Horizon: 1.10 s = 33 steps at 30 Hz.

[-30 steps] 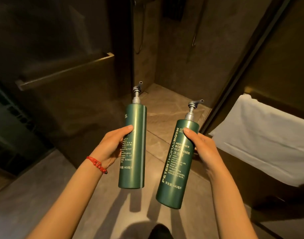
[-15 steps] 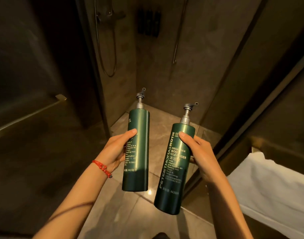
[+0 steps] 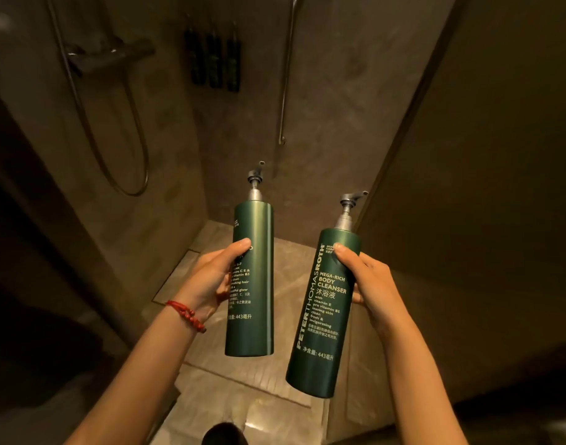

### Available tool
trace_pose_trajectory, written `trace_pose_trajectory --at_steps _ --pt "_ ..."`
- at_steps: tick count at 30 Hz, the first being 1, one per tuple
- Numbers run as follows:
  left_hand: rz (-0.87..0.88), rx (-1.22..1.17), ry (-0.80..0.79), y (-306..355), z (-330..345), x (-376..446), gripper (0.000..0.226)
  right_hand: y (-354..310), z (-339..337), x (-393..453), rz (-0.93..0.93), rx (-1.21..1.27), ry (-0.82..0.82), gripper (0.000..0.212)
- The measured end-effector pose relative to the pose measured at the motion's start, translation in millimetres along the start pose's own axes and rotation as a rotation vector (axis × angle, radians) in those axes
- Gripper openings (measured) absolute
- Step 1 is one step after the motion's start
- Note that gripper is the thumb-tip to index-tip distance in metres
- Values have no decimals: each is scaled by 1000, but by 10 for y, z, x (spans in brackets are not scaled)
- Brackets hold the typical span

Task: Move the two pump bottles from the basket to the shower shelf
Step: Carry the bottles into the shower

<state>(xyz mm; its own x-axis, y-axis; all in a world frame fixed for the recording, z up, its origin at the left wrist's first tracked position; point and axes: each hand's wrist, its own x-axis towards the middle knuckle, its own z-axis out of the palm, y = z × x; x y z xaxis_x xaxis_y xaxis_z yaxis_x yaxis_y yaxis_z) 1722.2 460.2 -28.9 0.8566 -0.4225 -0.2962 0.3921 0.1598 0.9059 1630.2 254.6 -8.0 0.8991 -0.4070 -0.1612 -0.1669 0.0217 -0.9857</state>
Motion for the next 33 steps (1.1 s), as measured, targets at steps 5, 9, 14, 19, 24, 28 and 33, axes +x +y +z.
trace_pose_trajectory --at_steps 5,9,14,19,24,28,33 --pt "-20 -4 -63 419 -176 913 49 -287 244 813 -2 -11 34 26" --pt "-27 7 -75 698 -280 1508 51 -452 392 1360 -18 -16 64 28" --pt "-68 -25 -59 868 -334 2002 60 -532 439 1899 -26 -10 65 30" --pt "-68 -21 -4 978 -486 2476 63 -561 513 2556 -21 -14 -1 34" --pt "23 -66 70 1120 -648 3035 50 -701 751 3446 -53 -68 -174 37" --pt "106 -134 234 1299 -736 3491 49 -921 978 4292 -91 -110 -327 32" --pt "183 -210 439 1560 -803 3793 54 -1221 1324 5103 -141 -142 -530 26"
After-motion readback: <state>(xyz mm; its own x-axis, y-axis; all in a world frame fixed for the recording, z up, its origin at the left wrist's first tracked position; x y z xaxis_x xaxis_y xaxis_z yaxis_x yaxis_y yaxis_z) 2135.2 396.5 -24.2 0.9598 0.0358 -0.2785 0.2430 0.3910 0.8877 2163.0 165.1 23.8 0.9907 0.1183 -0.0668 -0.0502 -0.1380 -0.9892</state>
